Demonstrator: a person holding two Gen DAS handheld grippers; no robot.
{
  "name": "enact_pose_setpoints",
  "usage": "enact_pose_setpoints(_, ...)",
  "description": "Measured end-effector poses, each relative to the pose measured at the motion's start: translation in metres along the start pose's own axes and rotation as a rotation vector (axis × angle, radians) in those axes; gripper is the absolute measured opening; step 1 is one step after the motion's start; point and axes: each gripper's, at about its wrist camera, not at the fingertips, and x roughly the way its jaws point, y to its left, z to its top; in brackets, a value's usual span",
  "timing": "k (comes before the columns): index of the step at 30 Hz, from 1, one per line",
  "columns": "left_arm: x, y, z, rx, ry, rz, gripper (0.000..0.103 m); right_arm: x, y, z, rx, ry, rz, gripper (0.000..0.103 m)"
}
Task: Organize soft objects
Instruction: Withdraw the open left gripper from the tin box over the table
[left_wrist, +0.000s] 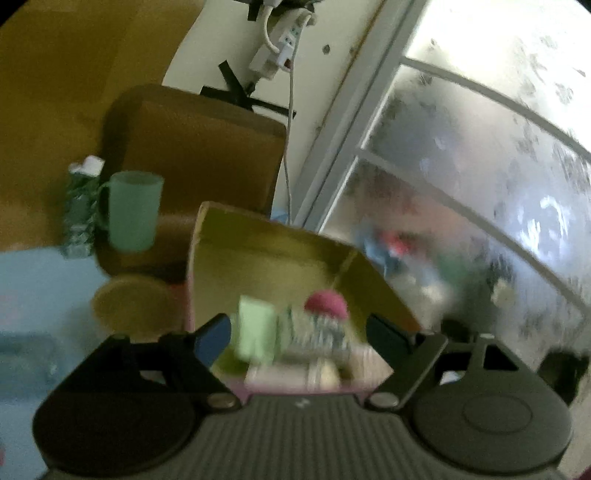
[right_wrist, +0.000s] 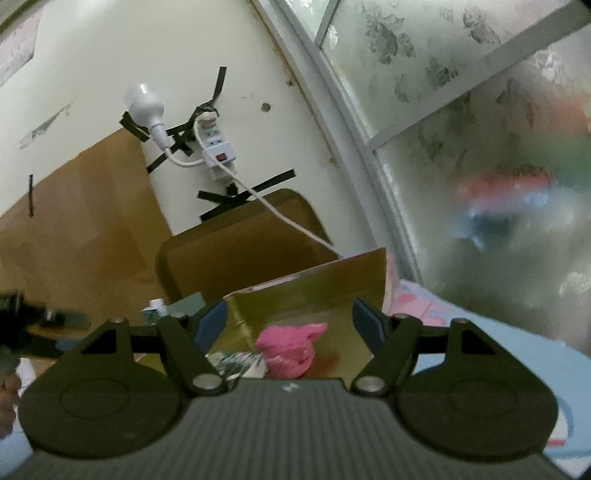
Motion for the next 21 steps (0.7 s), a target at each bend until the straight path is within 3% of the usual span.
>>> enact_pose_setpoints(9,-0.022,0.011,-0.058,-0.022,0.091,0.039,0.084,-0.009,0.035,-0.014,-0.021,0.075,0.145,0.077)
enact_pose_setpoints(15,-0.046,0.02,-0.08,0.002,0.092,0.103,0.084,-0.017,0.086,-0.037,-0.105,0.227,0.307,0.077)
enact_pose_setpoints(21,-0.079,0.047,-0.098,-0.043,0.064,0.197,0.084,-0.011,0.135,-0.063,-0.192,0.362,0.37,0.077)
